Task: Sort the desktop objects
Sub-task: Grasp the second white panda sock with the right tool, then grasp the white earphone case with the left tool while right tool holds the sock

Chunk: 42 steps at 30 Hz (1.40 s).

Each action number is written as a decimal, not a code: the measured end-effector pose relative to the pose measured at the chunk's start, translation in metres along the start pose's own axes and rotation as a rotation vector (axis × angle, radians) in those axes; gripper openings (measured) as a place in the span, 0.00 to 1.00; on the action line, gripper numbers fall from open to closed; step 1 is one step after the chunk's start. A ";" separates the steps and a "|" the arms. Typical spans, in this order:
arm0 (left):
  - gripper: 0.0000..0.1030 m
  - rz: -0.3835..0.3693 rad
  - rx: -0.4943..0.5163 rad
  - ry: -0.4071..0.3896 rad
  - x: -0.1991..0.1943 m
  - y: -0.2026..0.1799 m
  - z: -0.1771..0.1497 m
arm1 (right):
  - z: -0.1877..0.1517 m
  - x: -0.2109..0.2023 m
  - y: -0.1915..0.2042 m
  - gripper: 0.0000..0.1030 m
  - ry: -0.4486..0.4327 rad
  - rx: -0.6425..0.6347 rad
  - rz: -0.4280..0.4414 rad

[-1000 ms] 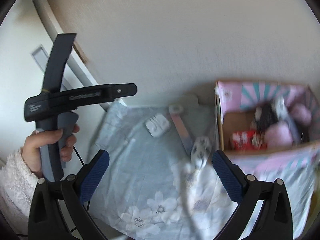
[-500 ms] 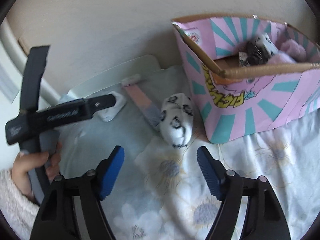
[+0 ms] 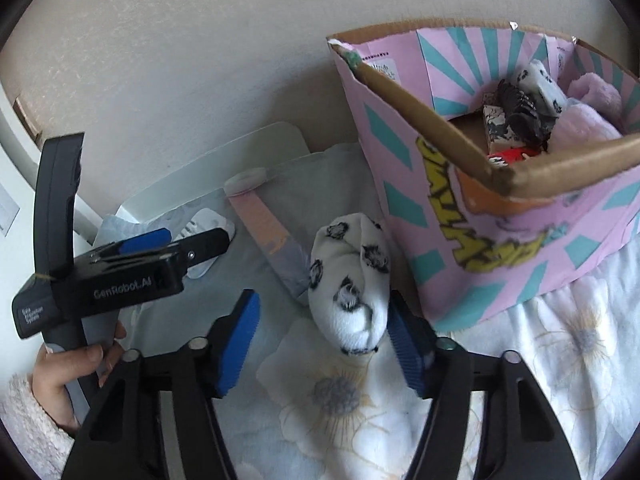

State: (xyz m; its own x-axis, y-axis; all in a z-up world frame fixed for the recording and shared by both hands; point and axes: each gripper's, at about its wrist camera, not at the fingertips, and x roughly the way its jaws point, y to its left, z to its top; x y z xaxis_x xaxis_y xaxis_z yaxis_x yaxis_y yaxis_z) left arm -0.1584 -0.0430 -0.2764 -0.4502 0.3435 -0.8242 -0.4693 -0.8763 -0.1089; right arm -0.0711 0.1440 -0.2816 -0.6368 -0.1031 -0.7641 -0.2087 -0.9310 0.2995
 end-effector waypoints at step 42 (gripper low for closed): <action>0.57 0.051 -0.061 -0.051 -0.065 -0.026 0.018 | 0.004 -0.037 -0.015 0.29 -0.034 -0.084 -0.001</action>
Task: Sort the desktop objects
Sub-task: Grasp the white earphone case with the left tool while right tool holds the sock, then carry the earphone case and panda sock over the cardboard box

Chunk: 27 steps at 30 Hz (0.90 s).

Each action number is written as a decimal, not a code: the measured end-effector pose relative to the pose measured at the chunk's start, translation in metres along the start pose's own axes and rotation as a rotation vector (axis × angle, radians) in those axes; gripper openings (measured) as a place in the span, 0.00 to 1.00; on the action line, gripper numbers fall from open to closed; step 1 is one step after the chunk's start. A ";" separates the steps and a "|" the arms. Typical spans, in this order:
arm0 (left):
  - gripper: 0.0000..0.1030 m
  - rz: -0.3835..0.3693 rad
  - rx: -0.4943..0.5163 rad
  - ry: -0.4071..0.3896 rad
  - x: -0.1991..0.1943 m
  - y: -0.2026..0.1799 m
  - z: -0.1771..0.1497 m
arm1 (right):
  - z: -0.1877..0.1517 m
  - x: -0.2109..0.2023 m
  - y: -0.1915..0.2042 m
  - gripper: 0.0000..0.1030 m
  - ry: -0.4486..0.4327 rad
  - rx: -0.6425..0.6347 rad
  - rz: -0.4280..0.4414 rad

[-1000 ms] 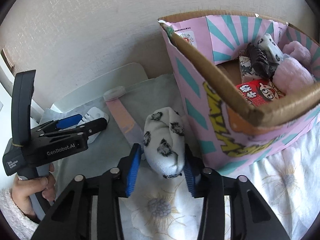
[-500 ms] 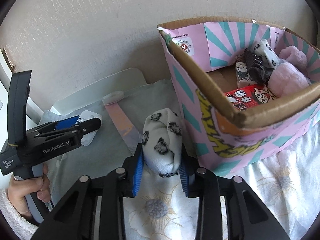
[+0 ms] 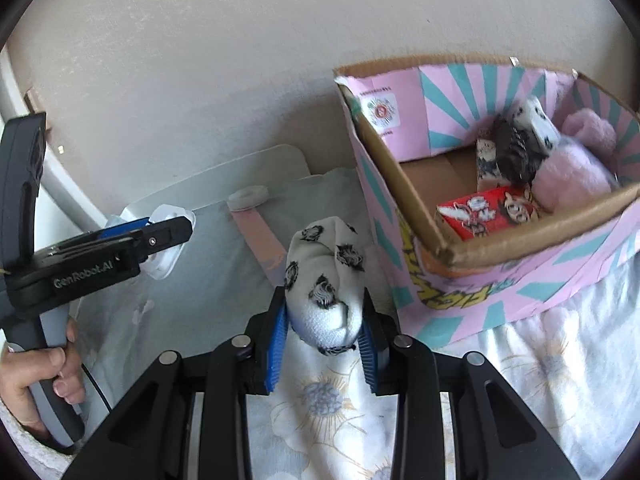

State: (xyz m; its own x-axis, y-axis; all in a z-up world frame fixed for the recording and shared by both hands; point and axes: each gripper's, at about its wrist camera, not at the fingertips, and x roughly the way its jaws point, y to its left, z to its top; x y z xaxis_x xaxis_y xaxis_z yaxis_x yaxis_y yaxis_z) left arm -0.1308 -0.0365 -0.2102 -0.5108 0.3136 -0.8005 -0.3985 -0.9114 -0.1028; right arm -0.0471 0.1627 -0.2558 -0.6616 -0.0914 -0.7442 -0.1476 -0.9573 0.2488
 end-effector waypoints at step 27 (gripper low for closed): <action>0.57 -0.077 -0.022 -0.128 -0.126 -0.135 0.081 | 0.118 -0.127 -0.032 0.29 -0.109 -0.164 0.153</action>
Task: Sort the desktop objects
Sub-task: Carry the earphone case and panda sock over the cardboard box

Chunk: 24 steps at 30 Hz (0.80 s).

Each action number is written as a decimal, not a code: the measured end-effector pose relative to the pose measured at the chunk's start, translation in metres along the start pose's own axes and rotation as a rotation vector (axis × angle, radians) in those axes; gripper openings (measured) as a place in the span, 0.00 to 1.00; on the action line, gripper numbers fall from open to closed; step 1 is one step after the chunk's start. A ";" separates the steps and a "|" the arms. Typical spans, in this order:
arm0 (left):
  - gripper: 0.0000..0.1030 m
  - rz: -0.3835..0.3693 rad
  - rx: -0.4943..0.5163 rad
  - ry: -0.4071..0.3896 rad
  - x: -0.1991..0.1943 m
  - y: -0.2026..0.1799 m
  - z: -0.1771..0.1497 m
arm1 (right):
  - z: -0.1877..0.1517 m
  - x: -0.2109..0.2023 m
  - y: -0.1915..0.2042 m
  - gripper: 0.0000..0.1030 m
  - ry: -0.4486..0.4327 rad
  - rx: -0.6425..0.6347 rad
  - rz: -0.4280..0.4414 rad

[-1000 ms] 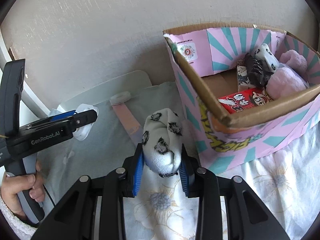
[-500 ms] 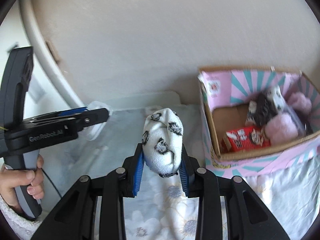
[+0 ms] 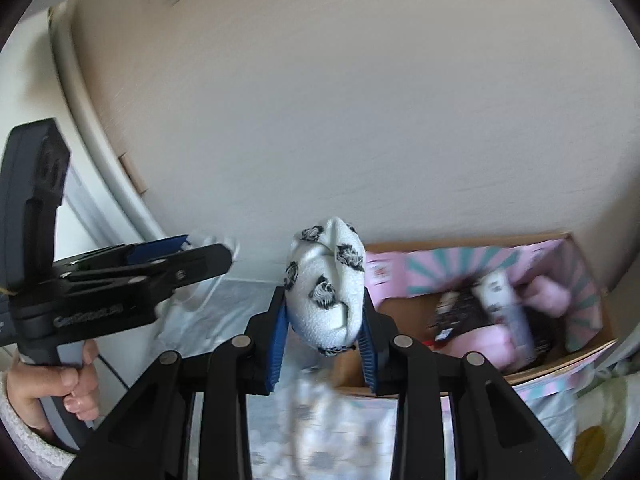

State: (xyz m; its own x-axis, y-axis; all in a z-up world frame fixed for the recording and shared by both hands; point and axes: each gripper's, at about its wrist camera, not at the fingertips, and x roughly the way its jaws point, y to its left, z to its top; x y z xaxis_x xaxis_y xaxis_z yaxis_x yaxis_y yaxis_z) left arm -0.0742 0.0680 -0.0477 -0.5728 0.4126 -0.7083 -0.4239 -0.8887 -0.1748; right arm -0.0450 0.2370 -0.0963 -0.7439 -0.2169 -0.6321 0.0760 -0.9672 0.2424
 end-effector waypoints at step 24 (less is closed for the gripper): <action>0.57 -0.026 0.052 0.165 0.147 -0.135 0.015 | 0.008 0.015 -0.187 0.29 0.175 0.099 -0.086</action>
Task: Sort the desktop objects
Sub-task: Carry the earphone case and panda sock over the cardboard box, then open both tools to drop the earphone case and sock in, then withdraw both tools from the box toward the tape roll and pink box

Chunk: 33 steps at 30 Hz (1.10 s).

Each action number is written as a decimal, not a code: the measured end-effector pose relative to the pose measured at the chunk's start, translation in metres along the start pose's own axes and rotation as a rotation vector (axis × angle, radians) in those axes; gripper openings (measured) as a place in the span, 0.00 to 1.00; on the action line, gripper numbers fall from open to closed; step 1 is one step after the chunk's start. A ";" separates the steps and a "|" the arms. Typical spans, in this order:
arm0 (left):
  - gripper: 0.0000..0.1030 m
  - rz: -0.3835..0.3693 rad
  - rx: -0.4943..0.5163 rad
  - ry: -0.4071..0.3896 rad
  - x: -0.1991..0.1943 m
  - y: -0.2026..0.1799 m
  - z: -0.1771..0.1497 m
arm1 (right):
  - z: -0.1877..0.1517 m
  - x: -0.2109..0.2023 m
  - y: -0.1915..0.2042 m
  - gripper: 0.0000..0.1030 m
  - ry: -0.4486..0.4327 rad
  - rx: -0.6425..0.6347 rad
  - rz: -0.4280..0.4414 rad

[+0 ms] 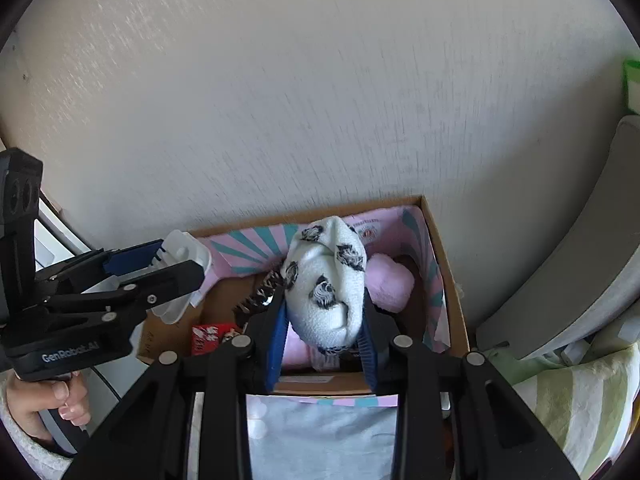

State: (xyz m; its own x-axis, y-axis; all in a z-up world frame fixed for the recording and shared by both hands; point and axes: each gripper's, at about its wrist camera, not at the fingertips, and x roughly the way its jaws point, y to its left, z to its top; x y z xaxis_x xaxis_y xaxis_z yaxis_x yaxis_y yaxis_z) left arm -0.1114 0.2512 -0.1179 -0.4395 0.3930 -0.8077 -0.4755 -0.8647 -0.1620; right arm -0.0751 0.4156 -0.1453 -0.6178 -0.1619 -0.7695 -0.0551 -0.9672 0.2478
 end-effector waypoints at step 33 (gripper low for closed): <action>1.00 0.130 -0.158 0.010 0.006 0.060 -0.002 | 0.009 0.035 -0.018 1.00 0.007 0.018 0.015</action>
State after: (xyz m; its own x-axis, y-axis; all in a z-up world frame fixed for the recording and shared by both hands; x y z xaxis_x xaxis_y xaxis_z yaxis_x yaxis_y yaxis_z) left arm -0.1410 0.2007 -0.1340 -0.4812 0.2728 -0.8331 -0.2892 -0.9465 -0.1429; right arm -0.1032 0.4288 -0.1713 -0.6128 -0.1778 -0.7700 -0.0600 -0.9611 0.2697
